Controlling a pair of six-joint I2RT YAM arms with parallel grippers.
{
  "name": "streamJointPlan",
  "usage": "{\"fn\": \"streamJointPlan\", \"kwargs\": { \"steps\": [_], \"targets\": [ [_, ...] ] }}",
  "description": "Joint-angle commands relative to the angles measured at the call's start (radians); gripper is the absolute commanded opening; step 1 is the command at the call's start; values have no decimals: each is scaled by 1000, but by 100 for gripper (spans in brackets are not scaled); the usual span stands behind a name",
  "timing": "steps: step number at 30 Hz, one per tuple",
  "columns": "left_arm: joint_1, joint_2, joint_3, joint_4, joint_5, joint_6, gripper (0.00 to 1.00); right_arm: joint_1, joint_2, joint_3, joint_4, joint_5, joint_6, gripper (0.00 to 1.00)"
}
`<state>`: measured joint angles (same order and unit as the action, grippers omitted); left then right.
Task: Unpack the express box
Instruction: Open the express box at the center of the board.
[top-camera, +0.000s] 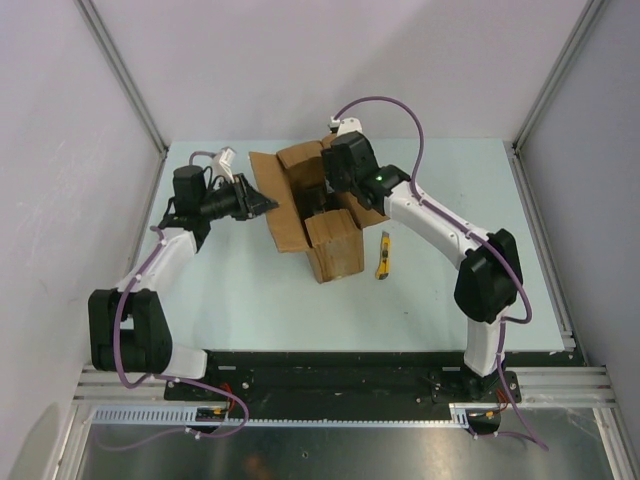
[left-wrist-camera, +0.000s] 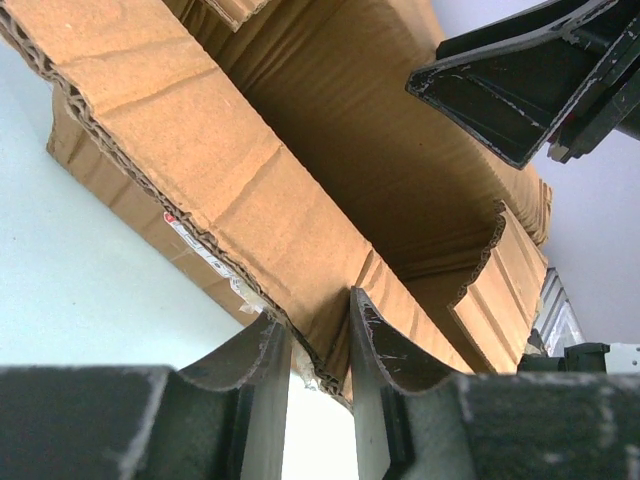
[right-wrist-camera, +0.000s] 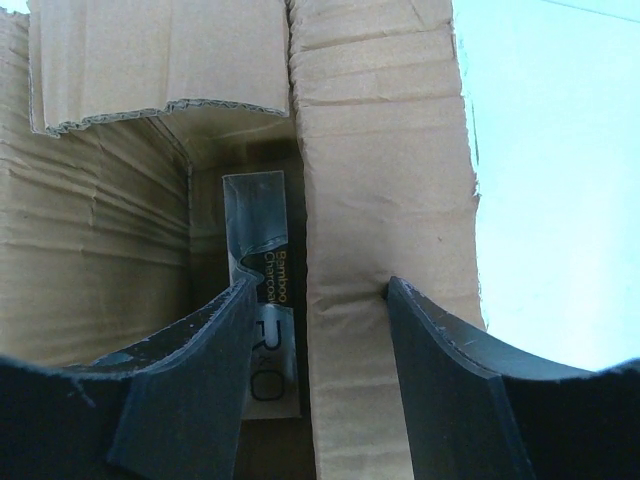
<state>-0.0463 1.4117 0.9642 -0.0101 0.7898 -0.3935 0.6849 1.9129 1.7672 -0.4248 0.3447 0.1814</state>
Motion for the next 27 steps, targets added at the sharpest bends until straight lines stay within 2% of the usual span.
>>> {"fn": "streamJointPlan", "kwargs": {
  "steps": [1, 8, 11, 13, 15, 16, 19, 21, 25, 27],
  "targets": [
    [-18, 59, -47, -214, -27, 81, 0, -10, 146, -92, -112, -210, 79, 57],
    [-26, 63, -35, -212, -24, 79, 0, -12, 189, -114, -115, -253, 86, 50],
    [-29, 66, -28, -211, -24, 78, 0, -10, 205, -124, -121, -262, 81, 50],
    [-32, 69, -25, -211, -23, 76, 0, -7, 207, -138, -115, -292, 81, 54],
    [-33, 72, -24, -209, -24, 74, 0, -8, 193, -166, -77, -386, 93, 60],
    [-35, 73, -24, -209, -24, 73, 0, -11, 190, -192, -60, -409, 102, 66],
    [-38, 76, -24, -208, -26, 71, 0, 5, 198, -198, -43, -418, 115, 68],
    [-40, 76, -24, -208, -26, 71, 0, 16, 215, -190, -55, -400, 118, 65],
    [-41, 76, -22, -208, -24, 70, 0, 16, 221, -187, -61, -383, 125, 49],
    [-41, 75, -22, -206, -26, 68, 0, 18, 224, -181, -77, -354, 122, 47]
  ]
}}
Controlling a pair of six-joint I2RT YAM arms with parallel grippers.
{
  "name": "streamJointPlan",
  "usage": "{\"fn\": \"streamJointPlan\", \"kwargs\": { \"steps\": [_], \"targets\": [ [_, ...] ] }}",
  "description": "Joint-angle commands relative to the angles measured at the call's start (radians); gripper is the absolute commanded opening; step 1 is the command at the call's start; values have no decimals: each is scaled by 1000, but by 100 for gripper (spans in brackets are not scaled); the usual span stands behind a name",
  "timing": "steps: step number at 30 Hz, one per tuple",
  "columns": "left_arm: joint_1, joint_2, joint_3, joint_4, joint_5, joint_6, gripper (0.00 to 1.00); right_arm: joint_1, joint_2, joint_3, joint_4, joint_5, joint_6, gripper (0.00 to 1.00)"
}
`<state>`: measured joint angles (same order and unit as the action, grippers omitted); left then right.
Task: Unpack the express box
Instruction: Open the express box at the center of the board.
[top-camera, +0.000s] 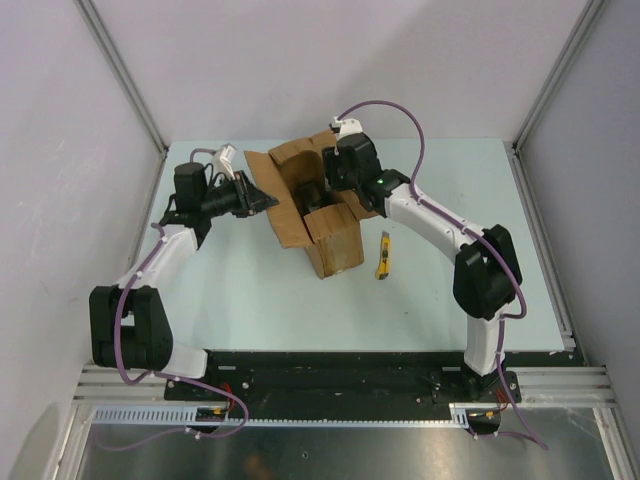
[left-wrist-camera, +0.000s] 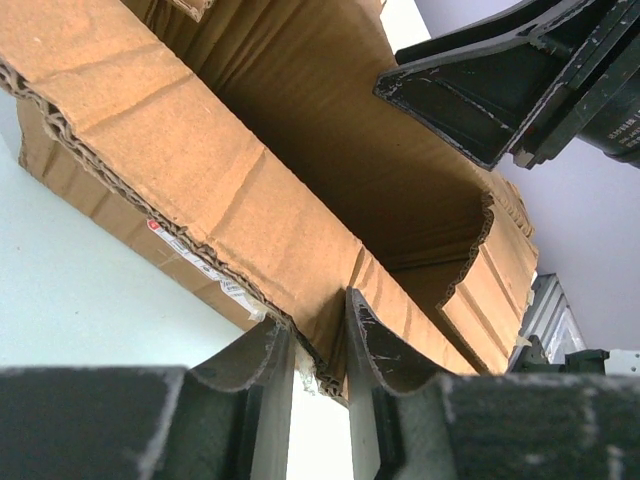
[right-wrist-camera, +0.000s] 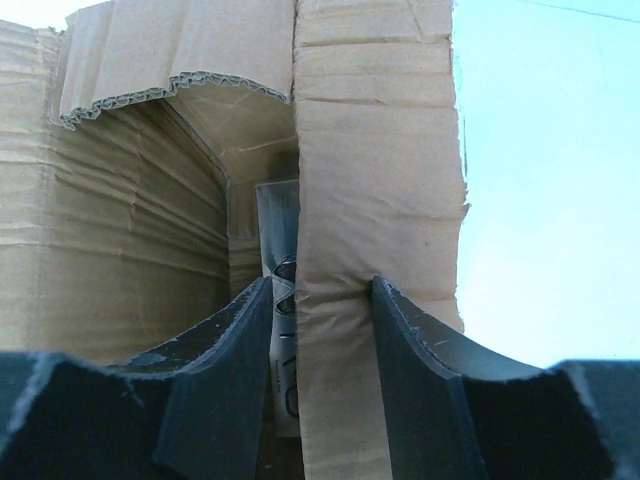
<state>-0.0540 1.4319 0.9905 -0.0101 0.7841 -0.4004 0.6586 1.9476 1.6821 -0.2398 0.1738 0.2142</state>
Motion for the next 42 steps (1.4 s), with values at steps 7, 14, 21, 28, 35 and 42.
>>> {"fn": "streamJointPlan", "kwargs": {
  "steps": [7, 14, 21, 28, 35, 42],
  "targets": [
    [-37, 52, -39, -206, -20, 74, 0, 53, 195, -101, -288, -100, 88, 21],
    [-37, -2, -29, -206, -55, 64, 29, 59, 142, -85, -283, -43, 106, 2],
    [-37, -115, -15, -206, -317, 58, 56, 70, 97, -75, -291, 33, 97, 0],
    [-40, -172, 45, -209, -488, 48, 68, 110, 77, -53, -320, 101, 116, 0],
    [-84, -209, 184, -212, -500, 35, 70, 115, 96, -44, -331, 118, 142, 0],
    [-145, -252, 252, -217, -536, 43, 67, 113, 99, -44, -329, 121, 148, 0]
  ]
}}
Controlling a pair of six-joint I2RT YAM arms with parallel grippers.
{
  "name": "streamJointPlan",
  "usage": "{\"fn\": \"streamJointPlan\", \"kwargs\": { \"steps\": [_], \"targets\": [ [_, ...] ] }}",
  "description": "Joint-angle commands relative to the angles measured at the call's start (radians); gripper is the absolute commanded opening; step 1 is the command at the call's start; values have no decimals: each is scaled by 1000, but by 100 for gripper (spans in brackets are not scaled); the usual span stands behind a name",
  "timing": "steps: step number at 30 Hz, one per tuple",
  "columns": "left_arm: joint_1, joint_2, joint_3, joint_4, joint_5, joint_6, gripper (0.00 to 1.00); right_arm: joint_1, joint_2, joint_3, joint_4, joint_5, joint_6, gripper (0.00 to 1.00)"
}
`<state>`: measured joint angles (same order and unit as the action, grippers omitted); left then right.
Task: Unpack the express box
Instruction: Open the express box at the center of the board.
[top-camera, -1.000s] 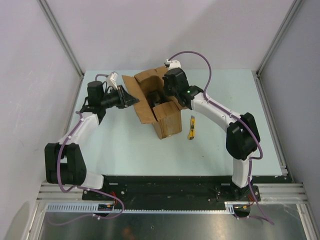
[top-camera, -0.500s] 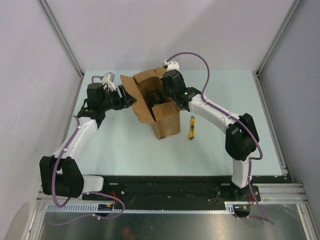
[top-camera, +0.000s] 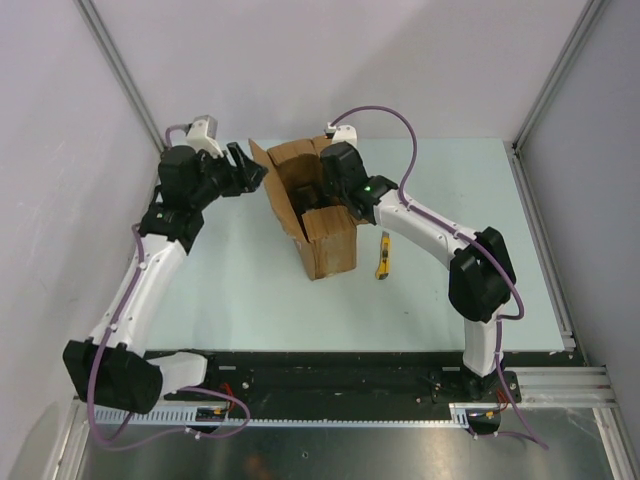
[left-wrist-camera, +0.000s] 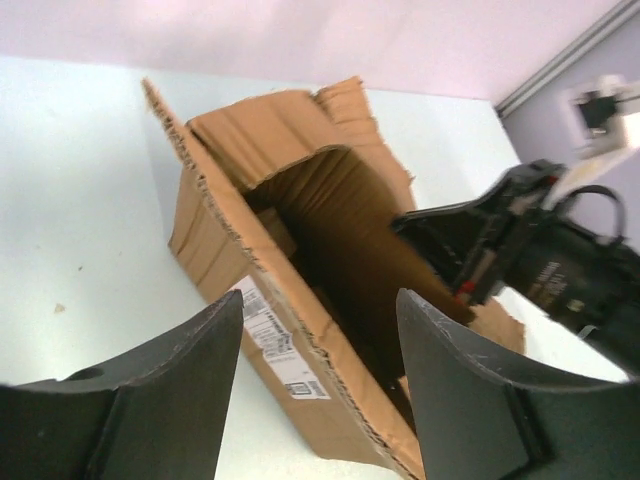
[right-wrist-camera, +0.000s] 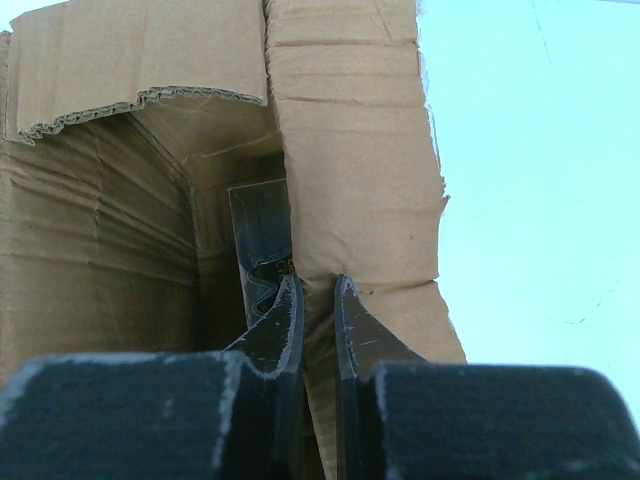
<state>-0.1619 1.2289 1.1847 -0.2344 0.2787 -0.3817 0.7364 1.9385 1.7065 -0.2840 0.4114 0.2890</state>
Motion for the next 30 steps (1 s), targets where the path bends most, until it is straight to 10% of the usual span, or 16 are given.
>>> {"fn": "streamJointPlan", "kwargs": {
  "steps": [1, 30],
  "targets": [
    [-48, -48, 61, 7, -24, 23, 66, 35, 108, -70, -285, -115, 73, 0],
    [-130, 2, -120, 9, -209, 27, 59, 26, 51, -139, -257, -109, 121, 0]
  ]
}}
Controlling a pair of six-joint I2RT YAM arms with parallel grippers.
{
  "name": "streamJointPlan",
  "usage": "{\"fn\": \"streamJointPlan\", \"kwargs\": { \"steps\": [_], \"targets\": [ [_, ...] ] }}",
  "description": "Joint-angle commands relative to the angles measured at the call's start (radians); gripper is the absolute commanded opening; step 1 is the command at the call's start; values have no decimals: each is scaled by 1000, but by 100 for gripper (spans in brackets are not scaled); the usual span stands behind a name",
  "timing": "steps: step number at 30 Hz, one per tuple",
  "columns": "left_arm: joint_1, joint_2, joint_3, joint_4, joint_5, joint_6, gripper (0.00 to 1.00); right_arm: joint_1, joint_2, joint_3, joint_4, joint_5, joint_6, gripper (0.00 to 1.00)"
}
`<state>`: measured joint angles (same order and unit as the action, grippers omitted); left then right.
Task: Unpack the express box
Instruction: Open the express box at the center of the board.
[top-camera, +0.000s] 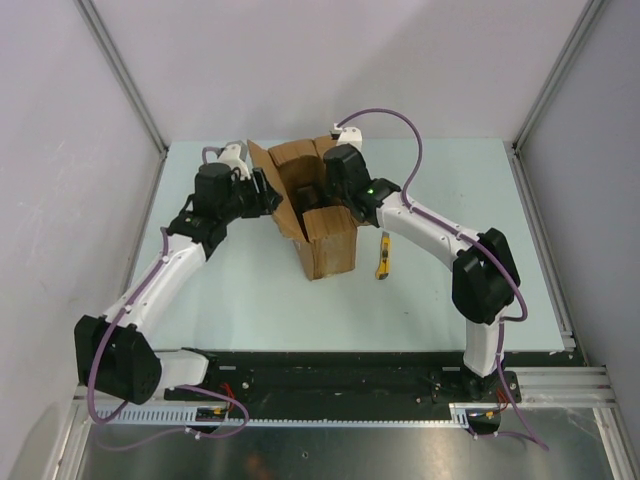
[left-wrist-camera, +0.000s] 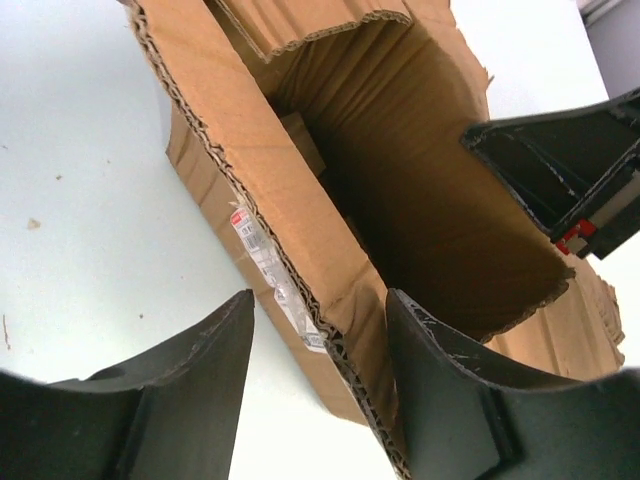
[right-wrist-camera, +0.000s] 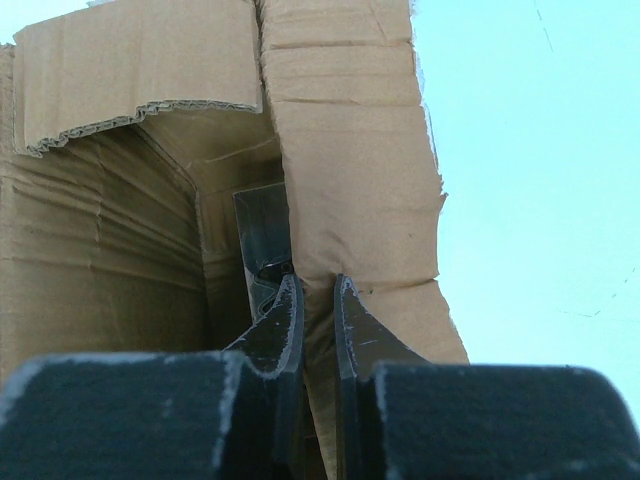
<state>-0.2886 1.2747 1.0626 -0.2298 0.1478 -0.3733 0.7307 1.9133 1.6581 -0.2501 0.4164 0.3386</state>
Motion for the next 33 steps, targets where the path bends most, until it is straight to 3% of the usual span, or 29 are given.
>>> {"fn": "streamJointPlan", "kwargs": {
  "steps": [1, 10, 18, 24, 33],
  "targets": [
    [-3, -52, 7, 4, -77, 17, 59, 32, 73, -93, -290, -113, 71, 0],
    [-27, -110, 164, 10, 136, -36, 62, 32, 73, -95, -285, -114, 73, 0],
    [-70, -60, 160, 46, 141, -47, 62, 33, 69, -100, -284, -113, 73, 0],
    [-70, -48, 59, 44, -29, -27, 62, 30, 66, -101, -279, -114, 77, 0],
    [-70, 9, 2, -19, -114, -29, 63, 21, 66, -106, -279, -114, 80, 0]
  ]
}}
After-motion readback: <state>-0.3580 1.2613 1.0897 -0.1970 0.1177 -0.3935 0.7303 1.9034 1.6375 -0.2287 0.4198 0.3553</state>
